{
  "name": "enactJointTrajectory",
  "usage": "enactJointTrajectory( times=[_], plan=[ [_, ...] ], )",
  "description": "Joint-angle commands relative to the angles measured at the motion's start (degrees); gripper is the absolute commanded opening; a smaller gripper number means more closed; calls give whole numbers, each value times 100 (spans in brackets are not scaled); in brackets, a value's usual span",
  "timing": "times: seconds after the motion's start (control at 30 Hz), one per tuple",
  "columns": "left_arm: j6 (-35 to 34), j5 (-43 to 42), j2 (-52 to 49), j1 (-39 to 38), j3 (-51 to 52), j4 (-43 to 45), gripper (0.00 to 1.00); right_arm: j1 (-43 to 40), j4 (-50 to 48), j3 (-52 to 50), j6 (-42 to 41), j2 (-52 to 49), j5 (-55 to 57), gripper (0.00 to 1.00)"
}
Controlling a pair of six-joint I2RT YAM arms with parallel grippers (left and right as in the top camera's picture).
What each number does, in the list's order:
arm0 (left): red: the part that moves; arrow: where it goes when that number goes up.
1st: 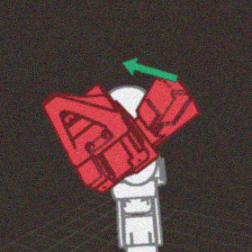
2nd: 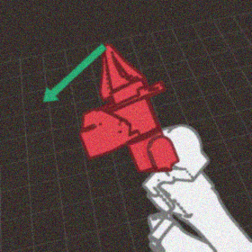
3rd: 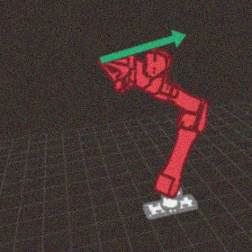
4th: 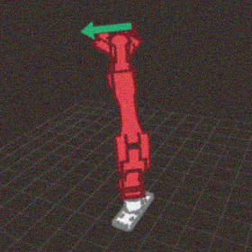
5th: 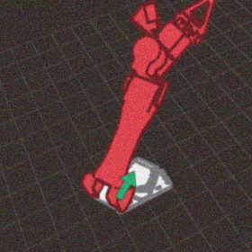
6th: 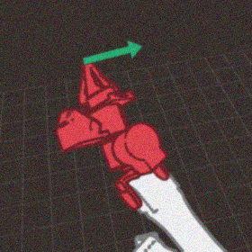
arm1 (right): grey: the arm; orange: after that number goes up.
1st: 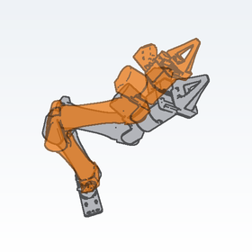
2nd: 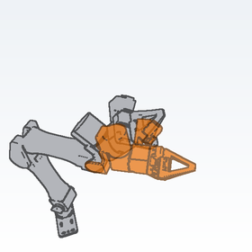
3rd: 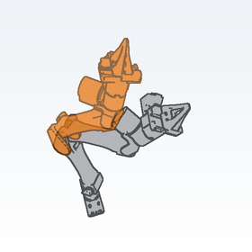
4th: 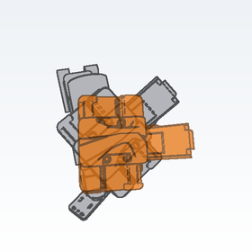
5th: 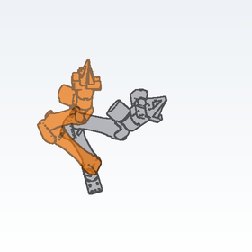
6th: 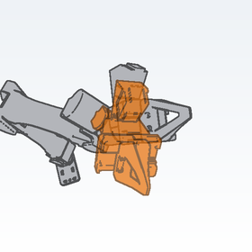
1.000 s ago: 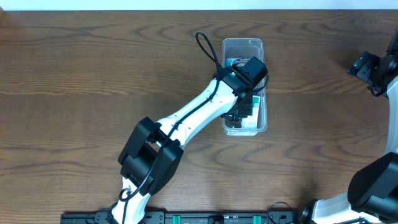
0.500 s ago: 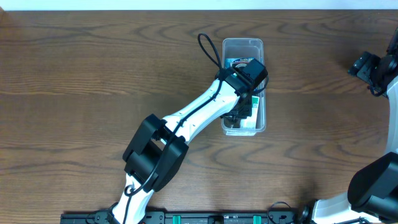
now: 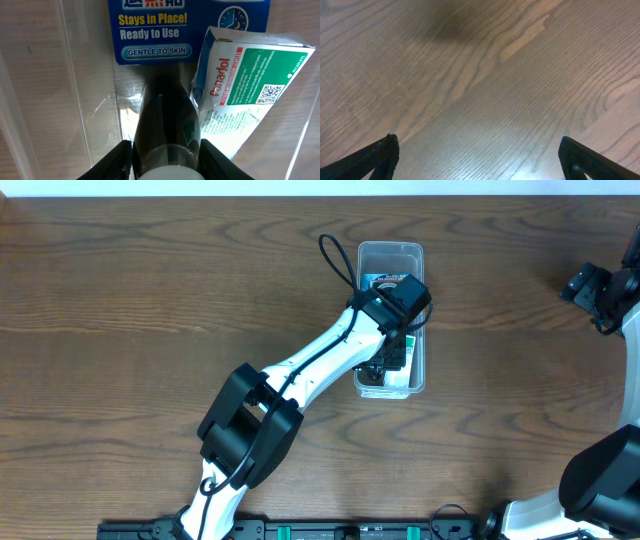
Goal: Pack container
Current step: 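Lower the bottle into the container beside the Panadol box, then open the left gripper and lift it up out of the container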
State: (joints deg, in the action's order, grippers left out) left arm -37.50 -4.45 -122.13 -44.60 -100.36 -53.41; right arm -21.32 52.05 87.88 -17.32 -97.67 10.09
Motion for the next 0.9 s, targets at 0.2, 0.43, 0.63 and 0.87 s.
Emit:
enactJointTrajectory(
  times=[0.2, 0.43, 0.63, 0.87],
  plan=[
    [35, 59, 44, 0, -179, 105, 44, -37, 4, -26, 66, -48, 39, 99],
    [282, -2, 245, 81, -726, -15, 45, -37, 4, -26, 66, -48, 42, 99],
    [446, 4, 629, 269, -999, -153, 55, -37, 4, -26, 66, -48, 42, 99],
    [828, 116, 1460, 697, -1001, -706, 82, -37, 4, -26, 66, -48, 39, 99]
  ],
)
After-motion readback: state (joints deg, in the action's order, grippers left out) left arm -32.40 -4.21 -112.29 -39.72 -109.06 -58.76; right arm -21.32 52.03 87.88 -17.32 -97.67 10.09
